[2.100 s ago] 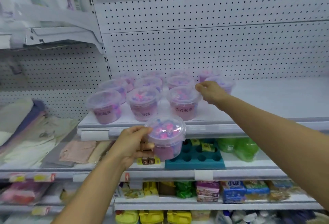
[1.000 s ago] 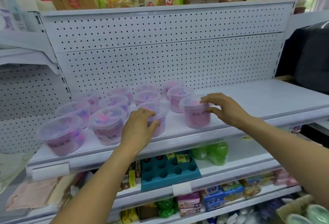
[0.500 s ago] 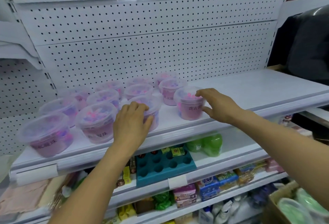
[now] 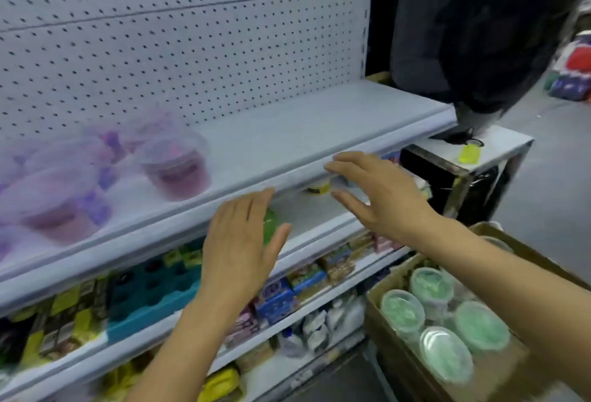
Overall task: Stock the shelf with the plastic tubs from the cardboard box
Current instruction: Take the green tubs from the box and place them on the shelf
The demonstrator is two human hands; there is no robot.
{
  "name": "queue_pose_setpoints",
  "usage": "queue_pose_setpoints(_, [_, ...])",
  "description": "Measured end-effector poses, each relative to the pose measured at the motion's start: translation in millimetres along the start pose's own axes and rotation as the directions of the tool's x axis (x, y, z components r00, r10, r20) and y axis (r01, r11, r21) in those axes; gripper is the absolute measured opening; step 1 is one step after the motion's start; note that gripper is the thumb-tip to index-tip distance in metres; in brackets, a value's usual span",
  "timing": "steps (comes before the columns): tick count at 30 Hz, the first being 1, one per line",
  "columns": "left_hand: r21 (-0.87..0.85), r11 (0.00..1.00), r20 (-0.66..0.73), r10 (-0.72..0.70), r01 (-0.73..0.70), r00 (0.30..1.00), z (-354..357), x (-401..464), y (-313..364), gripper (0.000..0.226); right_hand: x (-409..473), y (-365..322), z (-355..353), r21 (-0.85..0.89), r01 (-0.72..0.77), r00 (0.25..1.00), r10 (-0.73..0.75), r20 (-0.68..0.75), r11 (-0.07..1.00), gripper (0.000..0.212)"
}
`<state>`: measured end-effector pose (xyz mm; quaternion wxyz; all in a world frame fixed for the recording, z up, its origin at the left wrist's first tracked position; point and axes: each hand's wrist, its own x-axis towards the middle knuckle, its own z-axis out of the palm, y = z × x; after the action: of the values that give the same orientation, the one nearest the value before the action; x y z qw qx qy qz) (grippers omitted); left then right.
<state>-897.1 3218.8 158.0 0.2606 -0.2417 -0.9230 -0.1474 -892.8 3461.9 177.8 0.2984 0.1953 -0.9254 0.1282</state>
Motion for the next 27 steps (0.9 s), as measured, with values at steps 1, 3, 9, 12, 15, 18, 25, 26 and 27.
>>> queue_pose_setpoints(1, [-0.044, 0.999, 0.048, -0.008, 0.010, 0.999, 19.5, -1.7, 23.0, 0.054, -23.3, 25.5, -5.3, 0.005, -0.048, 0.998, 0.048, 0.032, 0.999, 0.039])
queue_pose_setpoints(3, [-0.142, 0.987, 0.182, -0.042, 0.068, 0.982, 61.0, -4.2, 68.2, 0.056, -70.0, 75.6, -13.3, 0.022, -0.194, 0.972, 0.190, 0.139, 0.981, 0.039])
queue_pose_setpoints(9, [-0.347, 0.885, 0.589, -0.052, 0.311, 0.806, 203.9, -24.1, 169.8, 0.056, -201.2, 186.4, -1.7, -0.020, -0.579, 0.710, 0.516, 0.480, 0.815, 0.037])
queue_pose_setpoints(12, [-0.306, 0.824, 0.763, -0.087, 0.477, 0.640, 270.1, -40.9, 198.2, 0.055, -260.5, 220.6, 23.1, -0.060, -0.732, 0.533, 0.624, 0.571, 0.679, 0.038])
queue_pose_setpoints(15, [-0.225, 0.778, 0.885, -0.089, 0.587, 0.458, 328.0, -57.8, 214.3, 0.057, -314.1, 245.5, 58.4, -0.049, -0.874, 0.336, 0.675, 0.657, 0.483, 0.044])
queue_pose_setpoints(18, [-0.116, 0.810, 0.933, -0.110, 0.575, 0.343, 375.4, -74.6, 223.1, 0.054, -360.9, 266.1, 100.5, -0.107, -0.962, 0.115, 0.727, 0.677, 0.252, 0.052])
queue_pose_setpoints(25, [0.133, 0.970, 0.943, -0.186, 0.203, 0.275, 430.7, -97.7, 239.7, 0.043, -404.2, 287.2, 170.9, -0.081, -0.974, -0.215, 0.739, 0.639, -0.213, 0.045])
queue_pose_setpoints(26, [0.140, 0.966, 0.945, -0.196, 0.219, 0.261, 434.8, -98.3, 241.6, 0.045, -404.7, 288.0, 176.2, -0.085, -0.959, -0.264, 0.736, 0.624, -0.271, 0.042])
queue_pose_setpoints(27, [0.147, 0.961, 0.947, -0.206, 0.235, 0.248, 437.8, -98.1, 243.2, 0.047, -405.2, 289.1, 180.6, -0.090, -0.949, -0.291, 0.736, 0.612, -0.301, 0.038])
